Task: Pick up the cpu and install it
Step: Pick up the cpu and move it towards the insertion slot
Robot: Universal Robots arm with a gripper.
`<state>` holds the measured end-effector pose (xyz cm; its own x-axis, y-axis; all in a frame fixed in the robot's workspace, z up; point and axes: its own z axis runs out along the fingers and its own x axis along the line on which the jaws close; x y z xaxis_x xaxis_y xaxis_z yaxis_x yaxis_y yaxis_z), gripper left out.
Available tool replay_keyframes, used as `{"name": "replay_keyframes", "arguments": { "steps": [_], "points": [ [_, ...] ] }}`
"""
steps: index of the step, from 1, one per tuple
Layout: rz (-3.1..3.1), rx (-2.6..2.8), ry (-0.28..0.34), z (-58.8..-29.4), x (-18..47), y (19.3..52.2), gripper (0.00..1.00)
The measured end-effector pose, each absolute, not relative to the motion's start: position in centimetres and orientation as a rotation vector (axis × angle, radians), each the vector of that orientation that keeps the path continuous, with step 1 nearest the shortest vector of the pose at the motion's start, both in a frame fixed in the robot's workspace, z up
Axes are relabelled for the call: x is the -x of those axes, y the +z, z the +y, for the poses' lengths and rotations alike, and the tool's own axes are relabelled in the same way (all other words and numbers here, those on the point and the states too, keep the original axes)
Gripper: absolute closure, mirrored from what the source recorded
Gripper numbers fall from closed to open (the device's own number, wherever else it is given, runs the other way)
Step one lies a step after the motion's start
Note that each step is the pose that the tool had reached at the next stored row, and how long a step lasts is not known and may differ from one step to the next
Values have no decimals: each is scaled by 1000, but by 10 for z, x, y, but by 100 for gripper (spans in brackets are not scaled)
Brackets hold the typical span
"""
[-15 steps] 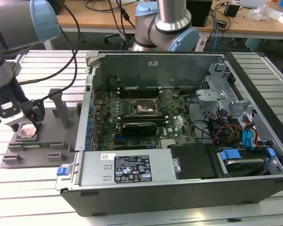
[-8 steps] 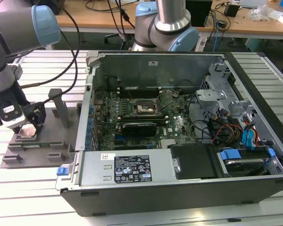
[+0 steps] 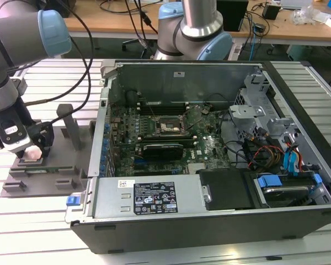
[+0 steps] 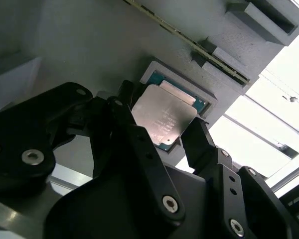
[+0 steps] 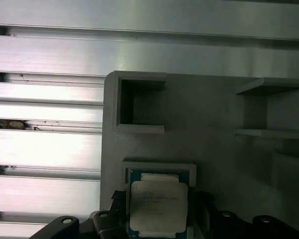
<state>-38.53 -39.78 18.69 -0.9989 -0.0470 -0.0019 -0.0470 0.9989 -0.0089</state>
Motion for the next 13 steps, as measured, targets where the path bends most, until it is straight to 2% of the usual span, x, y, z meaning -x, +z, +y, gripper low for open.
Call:
{"name": "replay_keyframes", "arguments": {
  "steps": [4, 6, 13],
  "points": [
    [3139, 74, -14, -398, 385, 187, 36],
    [3139, 73, -14, -398, 385, 187, 45],
    [3139, 74, -14, -398, 385, 186, 45]
  ]
}}
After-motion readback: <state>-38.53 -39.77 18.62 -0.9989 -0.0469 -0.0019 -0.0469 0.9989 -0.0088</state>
